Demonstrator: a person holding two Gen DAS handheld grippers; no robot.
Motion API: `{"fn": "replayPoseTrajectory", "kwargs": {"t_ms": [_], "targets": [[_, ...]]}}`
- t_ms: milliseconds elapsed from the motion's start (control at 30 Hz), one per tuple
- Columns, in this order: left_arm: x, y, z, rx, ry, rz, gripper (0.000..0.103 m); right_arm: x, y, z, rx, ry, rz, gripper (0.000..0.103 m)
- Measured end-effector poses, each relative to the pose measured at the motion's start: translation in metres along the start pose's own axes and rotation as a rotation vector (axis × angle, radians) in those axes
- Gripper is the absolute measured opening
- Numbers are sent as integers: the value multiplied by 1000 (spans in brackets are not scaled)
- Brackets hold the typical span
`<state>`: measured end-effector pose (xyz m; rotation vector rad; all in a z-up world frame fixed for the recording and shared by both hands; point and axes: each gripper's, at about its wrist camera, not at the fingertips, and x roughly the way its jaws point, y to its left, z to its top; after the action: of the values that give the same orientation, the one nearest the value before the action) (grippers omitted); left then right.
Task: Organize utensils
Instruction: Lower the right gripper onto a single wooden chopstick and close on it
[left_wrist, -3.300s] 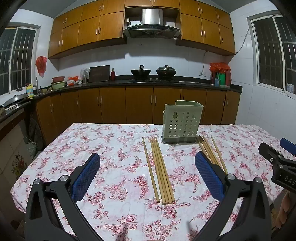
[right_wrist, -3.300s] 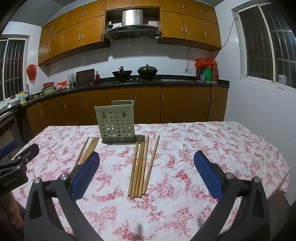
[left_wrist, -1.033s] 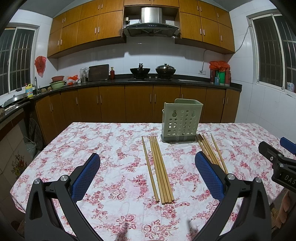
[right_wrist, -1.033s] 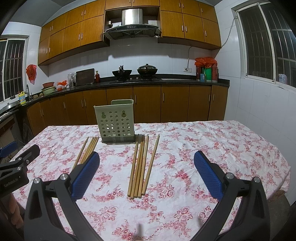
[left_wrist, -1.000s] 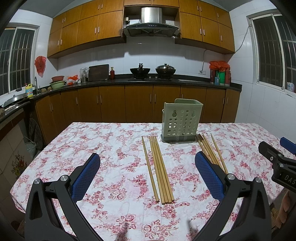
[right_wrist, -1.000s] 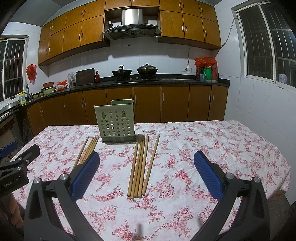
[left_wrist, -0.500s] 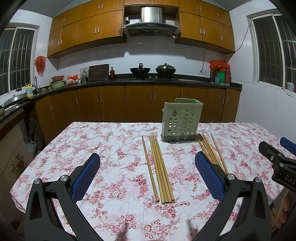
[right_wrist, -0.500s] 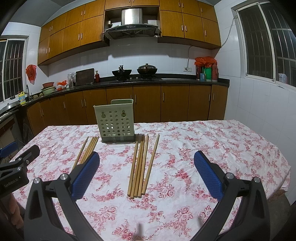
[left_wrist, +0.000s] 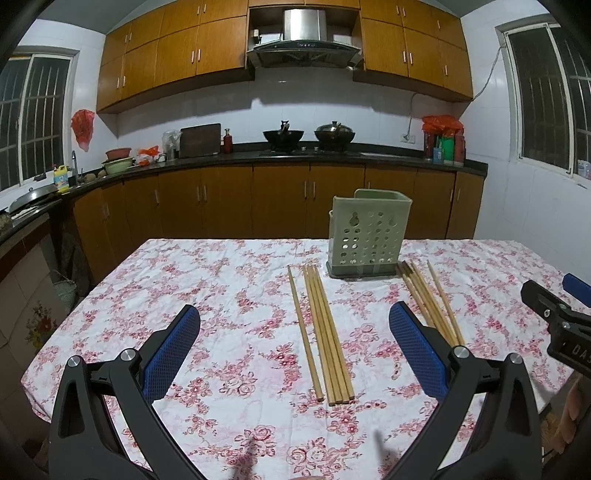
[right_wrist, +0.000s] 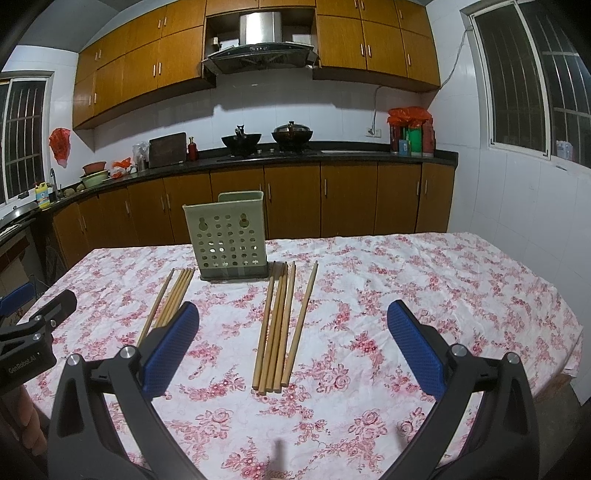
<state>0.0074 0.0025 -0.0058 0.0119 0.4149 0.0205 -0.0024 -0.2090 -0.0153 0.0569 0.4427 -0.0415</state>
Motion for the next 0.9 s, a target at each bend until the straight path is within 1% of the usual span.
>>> {"fn": "replayPoseTrajectory", "kwargs": {"t_ms": [100,233,333,367,400,433,467,500,533,567,600,633,700,833,900], "targets": [[10,2,-4,-3,36,10,101,17,-9,-1,30,51,3,99],[31,13,-8,-29,126,36,101,41,-23,-2,81,124,-8,99],[49,22,-11,-58,192,42,101,64,-34,-1,115,190,-21,99],[55,23,-11,-63,206,44,101,73,-37,0,124,213,-26,97],[59,25,-12,-64,217,47,99,81,-40,0,128,233,-30,91],[65,26,-12,-61,232,51,93,90,-42,1,132,258,-33,87],[70,27,-12,-59,246,52,91,102,-44,1,142,293,-28,80],[75,27,-12,-58,258,50,85,111,-46,1,152,317,-21,76],[83,27,-13,-59,279,45,80,123,-47,0,168,353,-12,70],[88,27,-13,-60,294,42,78,131,-48,-1,175,374,-8,63],[93,26,-14,-61,310,37,72,140,-49,-2,181,396,-2,57],[100,25,-15,-61,330,28,68,150,-47,-4,183,424,6,54],[109,24,-17,-59,360,17,63,161,-45,-6,179,453,15,44],[125,23,-21,-61,409,-16,51,179,-36,-9,150,494,29,37],[130,22,-22,-67,428,-29,47,187,-32,-11,127,515,25,33]]}}
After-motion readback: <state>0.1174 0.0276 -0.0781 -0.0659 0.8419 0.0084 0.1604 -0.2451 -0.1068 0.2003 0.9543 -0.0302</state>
